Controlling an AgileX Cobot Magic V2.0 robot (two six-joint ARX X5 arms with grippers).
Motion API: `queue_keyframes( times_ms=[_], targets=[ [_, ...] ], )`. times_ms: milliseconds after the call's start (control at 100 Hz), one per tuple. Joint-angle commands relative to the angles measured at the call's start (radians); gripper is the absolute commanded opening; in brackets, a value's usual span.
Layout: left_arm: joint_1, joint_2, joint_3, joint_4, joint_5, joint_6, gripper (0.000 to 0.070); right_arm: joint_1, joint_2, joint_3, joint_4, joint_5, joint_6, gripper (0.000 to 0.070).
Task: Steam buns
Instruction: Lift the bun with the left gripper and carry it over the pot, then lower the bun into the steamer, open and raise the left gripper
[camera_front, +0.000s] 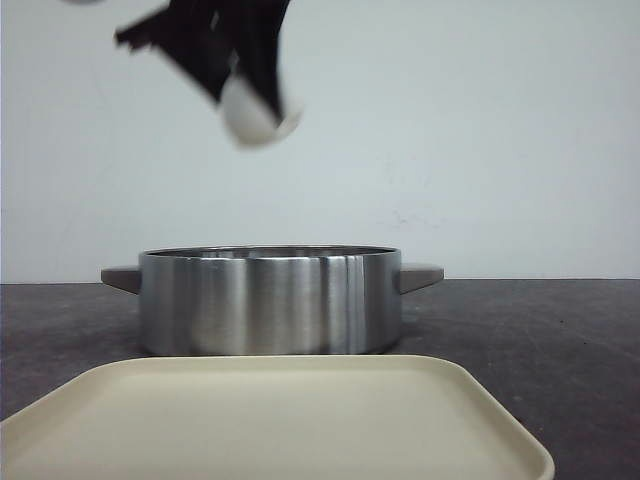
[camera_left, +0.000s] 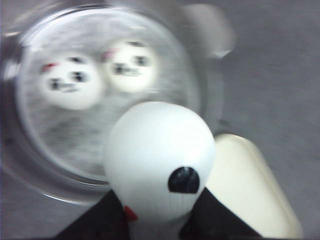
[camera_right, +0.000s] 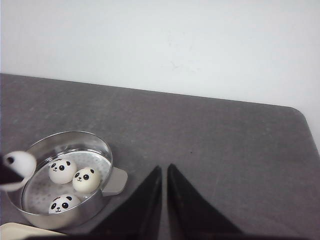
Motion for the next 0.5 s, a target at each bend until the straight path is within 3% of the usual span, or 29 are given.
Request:
queue_keyframes(
  times_ms=[0, 180, 490],
  targets=[
    [0.031, 0.052, 0.011, 0.005, 0.0, 0.046, 0.0009, 0.011, 0.008, 0.013, 0.007, 0.005, 0.011, 0.001],
    [0.107, 0.174, 0.013, 0.006, 0.006, 0.066, 0.0009, 0.011, 0.008, 0.013, -0.006, 0.008, 0.012, 0.001],
    [0.112, 0.335, 0.017, 0.008, 0.01, 0.087, 0.001, 0.011, 0.007, 0.013, -0.079, 0.061, 0.069, 0.001]
  ],
)
